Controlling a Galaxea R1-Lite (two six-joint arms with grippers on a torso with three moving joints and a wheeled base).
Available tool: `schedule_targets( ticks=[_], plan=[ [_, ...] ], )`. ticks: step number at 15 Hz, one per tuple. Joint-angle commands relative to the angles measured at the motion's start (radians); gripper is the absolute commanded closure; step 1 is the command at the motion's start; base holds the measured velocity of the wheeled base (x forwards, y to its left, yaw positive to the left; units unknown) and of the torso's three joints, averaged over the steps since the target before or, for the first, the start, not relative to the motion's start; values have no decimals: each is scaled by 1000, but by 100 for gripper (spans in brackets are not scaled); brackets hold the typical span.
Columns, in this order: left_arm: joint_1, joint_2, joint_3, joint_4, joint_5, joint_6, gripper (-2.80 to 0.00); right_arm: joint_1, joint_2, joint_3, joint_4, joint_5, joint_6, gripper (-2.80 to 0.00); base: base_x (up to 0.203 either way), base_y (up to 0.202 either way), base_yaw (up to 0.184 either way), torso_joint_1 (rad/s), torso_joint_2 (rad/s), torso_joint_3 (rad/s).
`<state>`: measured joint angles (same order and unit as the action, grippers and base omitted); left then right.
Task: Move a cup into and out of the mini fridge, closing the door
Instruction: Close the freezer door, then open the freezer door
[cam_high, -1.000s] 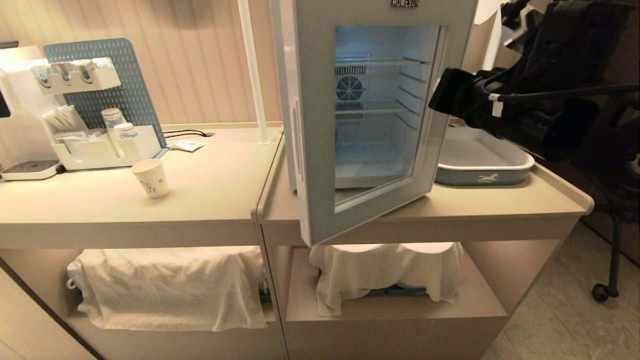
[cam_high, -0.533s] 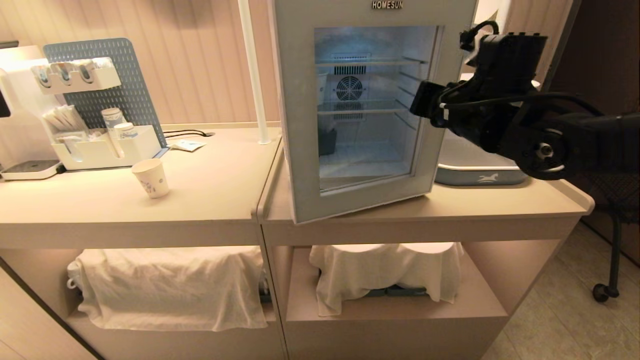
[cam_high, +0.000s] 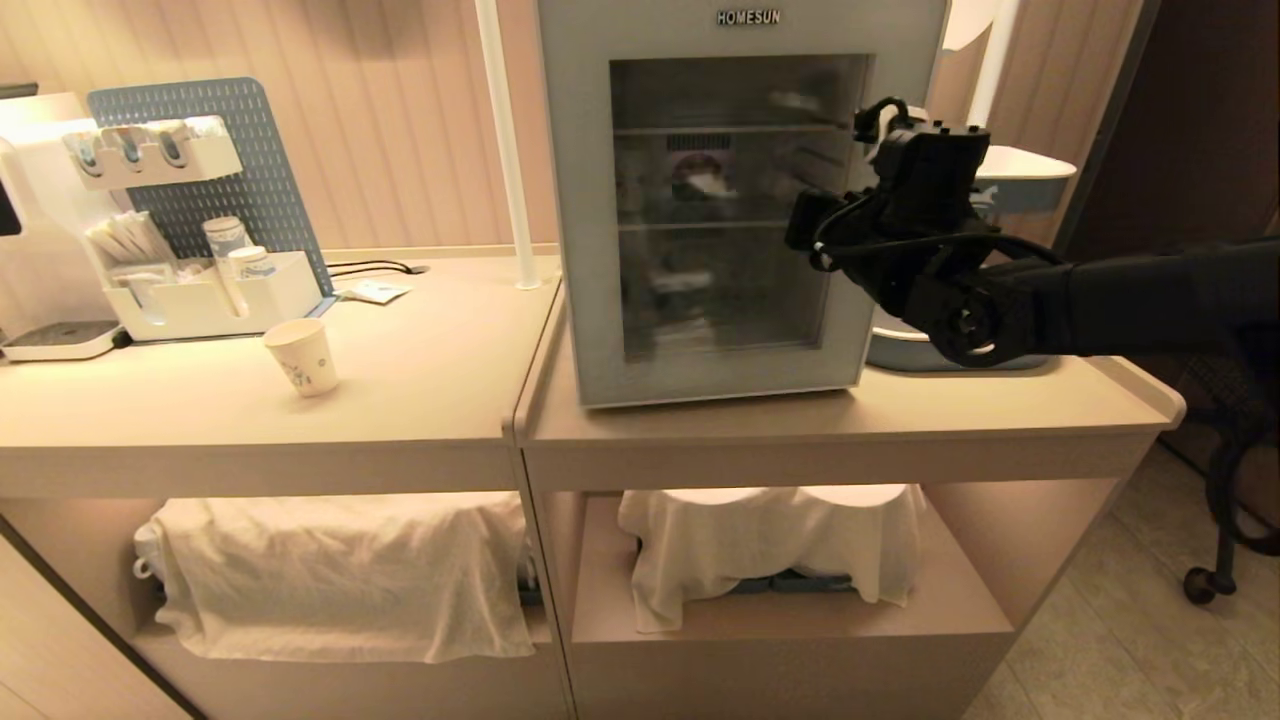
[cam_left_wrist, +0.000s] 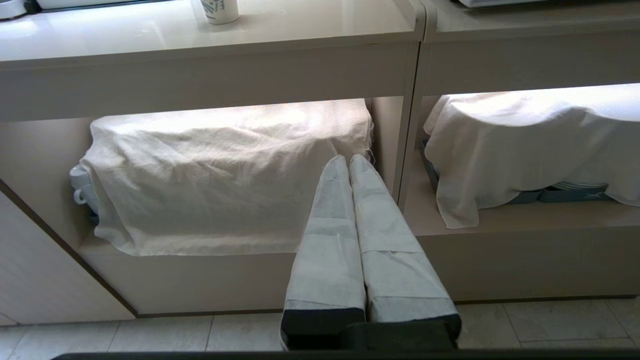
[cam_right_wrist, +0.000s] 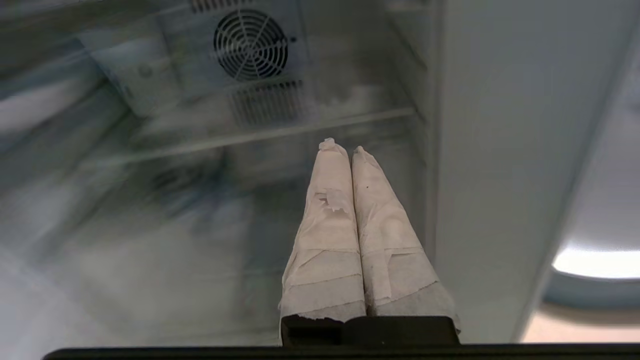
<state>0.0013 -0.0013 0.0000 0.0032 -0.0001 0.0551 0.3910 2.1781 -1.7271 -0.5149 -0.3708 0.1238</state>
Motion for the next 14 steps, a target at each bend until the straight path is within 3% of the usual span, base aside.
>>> schedule_targets(
  ticks=[1, 5, 9, 11, 14],
  plan=[
    [0, 0, 0, 0, 0, 0, 0, -9, 70, -36, -24, -3, -16, 0, 0, 0, 0, 0, 0, 0],
    [0, 1, 0, 0, 0, -1, 0, -25, 99, -61, -33, -8, -40, 0, 0, 0, 0, 0, 0, 0],
    [0, 1, 0, 0, 0, 0, 0, -49, -20, 103, 22, 3, -97, 0, 0, 0, 0, 0, 0, 0],
    [0, 1, 0, 1, 0, -1, 0, -86, -140, 219, 134, 10, -136, 0, 0, 0, 0, 0, 0, 0],
    [0, 1, 0, 0, 0, 0, 0, -171, -351, 381, 438, 25, -179, 0, 0, 0, 0, 0, 0, 0]
  ],
)
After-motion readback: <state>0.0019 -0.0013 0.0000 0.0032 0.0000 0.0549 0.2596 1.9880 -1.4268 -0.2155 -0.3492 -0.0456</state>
